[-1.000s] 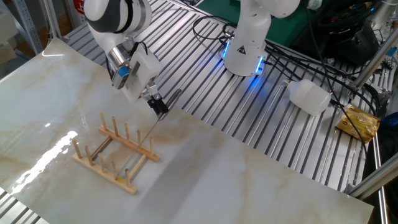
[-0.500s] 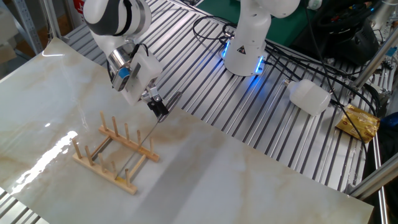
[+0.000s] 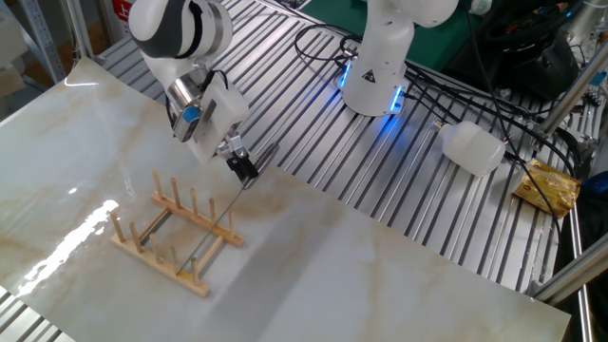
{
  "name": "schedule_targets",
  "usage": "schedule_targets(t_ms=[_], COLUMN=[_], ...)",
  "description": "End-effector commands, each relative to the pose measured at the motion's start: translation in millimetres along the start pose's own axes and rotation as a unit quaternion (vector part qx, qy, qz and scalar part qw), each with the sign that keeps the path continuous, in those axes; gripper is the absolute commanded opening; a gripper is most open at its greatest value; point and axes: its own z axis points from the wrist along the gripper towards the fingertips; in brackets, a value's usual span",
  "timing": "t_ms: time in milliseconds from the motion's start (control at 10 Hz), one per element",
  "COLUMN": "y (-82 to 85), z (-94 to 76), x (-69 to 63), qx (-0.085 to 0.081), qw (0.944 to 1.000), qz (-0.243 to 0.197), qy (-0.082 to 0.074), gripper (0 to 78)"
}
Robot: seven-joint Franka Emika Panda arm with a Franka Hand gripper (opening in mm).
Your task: Put the knife on the knife rack
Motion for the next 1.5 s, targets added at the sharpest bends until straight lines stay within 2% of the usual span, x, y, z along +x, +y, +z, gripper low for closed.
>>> schedule_targets(t_ms=[100, 1500], y=[-2.8, -28.9], z=[2.4, 2.1], x=[-1.3, -2.8], qx=[0.002, -0.009], qw=[1.0000, 0.9999], qz=[0.001, 0.009], qy=[-0.003, -0.003], gripper=[1.7, 1.7])
